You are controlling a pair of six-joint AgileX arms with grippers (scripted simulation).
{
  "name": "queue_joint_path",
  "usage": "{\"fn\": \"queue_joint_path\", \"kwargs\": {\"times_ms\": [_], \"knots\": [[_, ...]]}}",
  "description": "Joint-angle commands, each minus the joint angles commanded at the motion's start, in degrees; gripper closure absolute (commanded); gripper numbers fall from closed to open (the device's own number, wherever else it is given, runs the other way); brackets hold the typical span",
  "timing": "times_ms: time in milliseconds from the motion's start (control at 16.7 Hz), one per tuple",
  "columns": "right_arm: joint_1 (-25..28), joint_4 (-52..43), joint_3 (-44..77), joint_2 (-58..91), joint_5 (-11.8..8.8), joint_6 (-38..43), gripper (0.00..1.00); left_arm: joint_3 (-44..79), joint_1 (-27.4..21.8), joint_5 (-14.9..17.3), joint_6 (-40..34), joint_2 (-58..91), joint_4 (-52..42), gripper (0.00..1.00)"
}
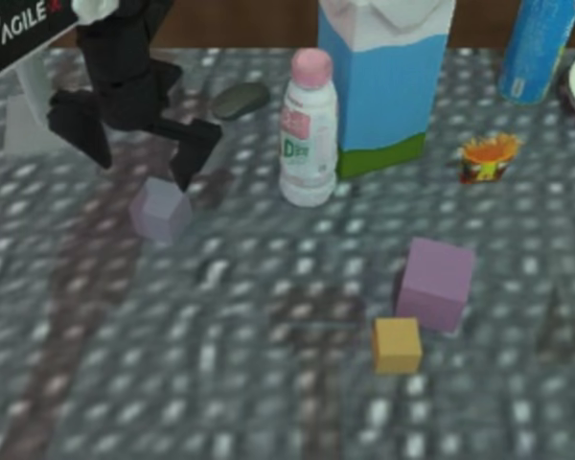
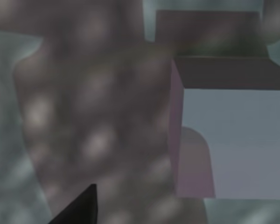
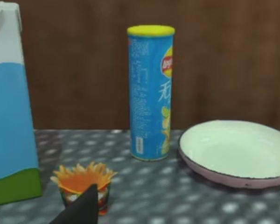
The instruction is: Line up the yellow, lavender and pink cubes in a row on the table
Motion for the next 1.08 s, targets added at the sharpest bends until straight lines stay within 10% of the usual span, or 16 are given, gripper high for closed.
{"fn": "queue_joint_path", "kwargs": {"times_ms": [780, 1080], "knots": [[0.0, 0.0, 0.0, 0.0, 0.0, 0.0, 0.0, -11.75, 0.26, 0.12, 0.21, 4.89, 16.73, 0.0], [0.0, 0.0, 0.0, 0.0, 0.0, 0.0, 0.0, -11.75, 0.26, 0.12, 0.21, 4.89, 16.73, 0.38]]}}
